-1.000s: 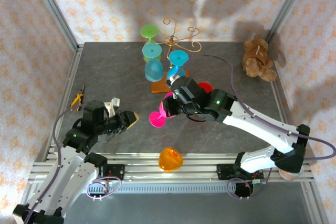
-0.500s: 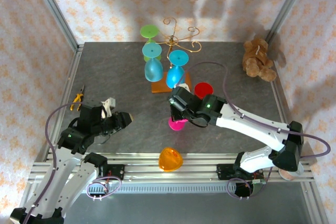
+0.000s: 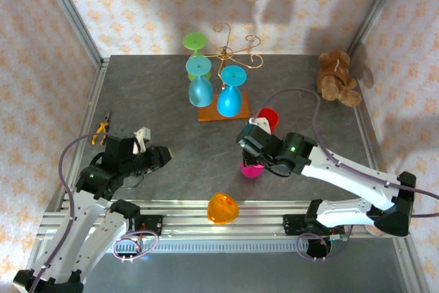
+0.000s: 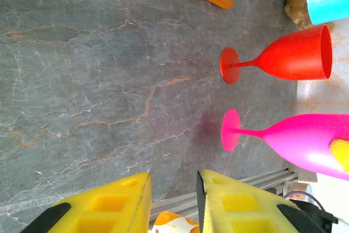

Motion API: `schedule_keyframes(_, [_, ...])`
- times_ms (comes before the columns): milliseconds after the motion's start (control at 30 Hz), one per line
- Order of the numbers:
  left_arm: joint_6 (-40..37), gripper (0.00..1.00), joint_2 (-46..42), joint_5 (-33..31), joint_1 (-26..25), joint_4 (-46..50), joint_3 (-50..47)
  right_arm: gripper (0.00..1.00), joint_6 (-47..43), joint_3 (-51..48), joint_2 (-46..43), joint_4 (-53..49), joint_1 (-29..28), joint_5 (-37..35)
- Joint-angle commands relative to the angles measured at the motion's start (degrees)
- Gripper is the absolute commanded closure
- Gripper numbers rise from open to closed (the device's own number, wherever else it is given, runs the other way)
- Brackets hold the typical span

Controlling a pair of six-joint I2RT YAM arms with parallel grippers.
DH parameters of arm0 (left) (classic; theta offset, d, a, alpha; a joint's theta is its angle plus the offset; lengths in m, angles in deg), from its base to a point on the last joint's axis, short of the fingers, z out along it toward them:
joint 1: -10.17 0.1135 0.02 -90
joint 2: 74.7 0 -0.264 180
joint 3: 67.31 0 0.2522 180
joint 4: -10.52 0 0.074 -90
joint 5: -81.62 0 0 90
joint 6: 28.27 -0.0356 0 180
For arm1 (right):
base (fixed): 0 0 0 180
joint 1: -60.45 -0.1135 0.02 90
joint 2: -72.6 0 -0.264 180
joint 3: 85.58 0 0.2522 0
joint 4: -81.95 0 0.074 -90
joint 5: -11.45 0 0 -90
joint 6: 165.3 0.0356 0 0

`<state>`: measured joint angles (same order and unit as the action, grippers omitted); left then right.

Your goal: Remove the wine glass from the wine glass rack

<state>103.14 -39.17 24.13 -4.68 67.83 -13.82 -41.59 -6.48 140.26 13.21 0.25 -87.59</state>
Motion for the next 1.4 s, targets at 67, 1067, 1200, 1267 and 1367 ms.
schedule_keyframes(67, [-1.7,0.71,-0.3,-1.6,0.3,1.2,1.6,1.0,1.9,-0.9,-0.7,-3.7,0.0,-6.4])
schedule_keyframes(1067, [-1.7,0.71,-0.7,-1.9,0.3,2.1,1.4,0.99,0.1,-3.0,5.5,0.3,0.7,-6.1])
schedule_keyframes(1200, [-1.6,0.71,-1.1,-2.0,0.3,2.3,1.1,0.92,0.3,-3.1,5.7,-0.3,0.7,-6.8])
schedule_keyframes(1267, [-1.6,0.71,-1.3,-2.0,0.4,2.3,1.1,0.87,0.4,-2.7,5.8,-0.7,0.8,-7.1])
schedule_keyframes(1367, [-1.7,0.71,-1.2,-1.9,0.3,2.3,1.2,0.77,0.4,-2.3,5.5,-1.0,0.7,-7.4])
